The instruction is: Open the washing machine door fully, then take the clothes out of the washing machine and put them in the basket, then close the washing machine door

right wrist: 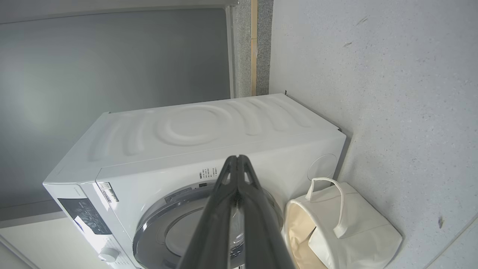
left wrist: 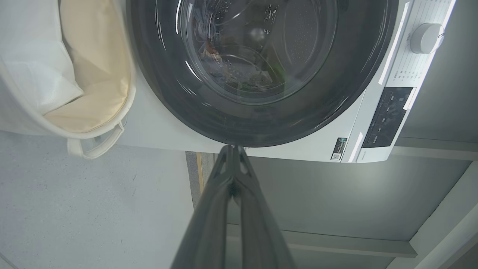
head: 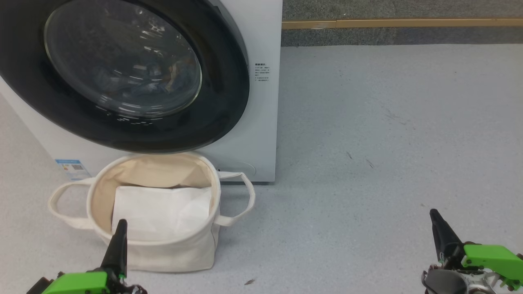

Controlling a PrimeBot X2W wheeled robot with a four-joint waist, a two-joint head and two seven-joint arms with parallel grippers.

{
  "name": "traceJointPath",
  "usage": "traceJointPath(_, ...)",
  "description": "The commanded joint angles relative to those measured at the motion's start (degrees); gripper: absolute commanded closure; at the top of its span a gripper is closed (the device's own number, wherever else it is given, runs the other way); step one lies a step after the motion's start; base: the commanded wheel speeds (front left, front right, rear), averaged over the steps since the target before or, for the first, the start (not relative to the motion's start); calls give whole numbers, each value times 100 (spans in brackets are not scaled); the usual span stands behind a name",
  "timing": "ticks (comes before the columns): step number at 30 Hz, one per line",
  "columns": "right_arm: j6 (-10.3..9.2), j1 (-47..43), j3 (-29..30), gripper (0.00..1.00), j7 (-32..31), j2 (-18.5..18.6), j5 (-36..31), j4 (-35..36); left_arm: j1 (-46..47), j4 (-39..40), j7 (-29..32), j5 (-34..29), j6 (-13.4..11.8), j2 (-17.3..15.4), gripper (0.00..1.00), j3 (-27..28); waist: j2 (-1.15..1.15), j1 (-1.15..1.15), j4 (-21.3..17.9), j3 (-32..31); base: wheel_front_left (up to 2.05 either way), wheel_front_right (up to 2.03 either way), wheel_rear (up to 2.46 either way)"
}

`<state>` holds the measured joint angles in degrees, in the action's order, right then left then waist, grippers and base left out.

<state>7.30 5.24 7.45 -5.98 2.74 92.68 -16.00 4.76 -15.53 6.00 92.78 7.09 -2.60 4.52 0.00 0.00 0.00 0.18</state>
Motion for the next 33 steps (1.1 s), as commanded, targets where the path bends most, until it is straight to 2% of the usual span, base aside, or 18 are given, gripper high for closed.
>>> traceJointPath(1,19,93,-104,100,-42,25,-43,198,142,149,44,-57,40,-36,100,195,0,0,0,0,0,0,0)
traceJointPath(33,19,94,-97,100,-47,21,-48,198,143,149,48,-61,40,-33,100,200,0,0,0,0,0,0,0)
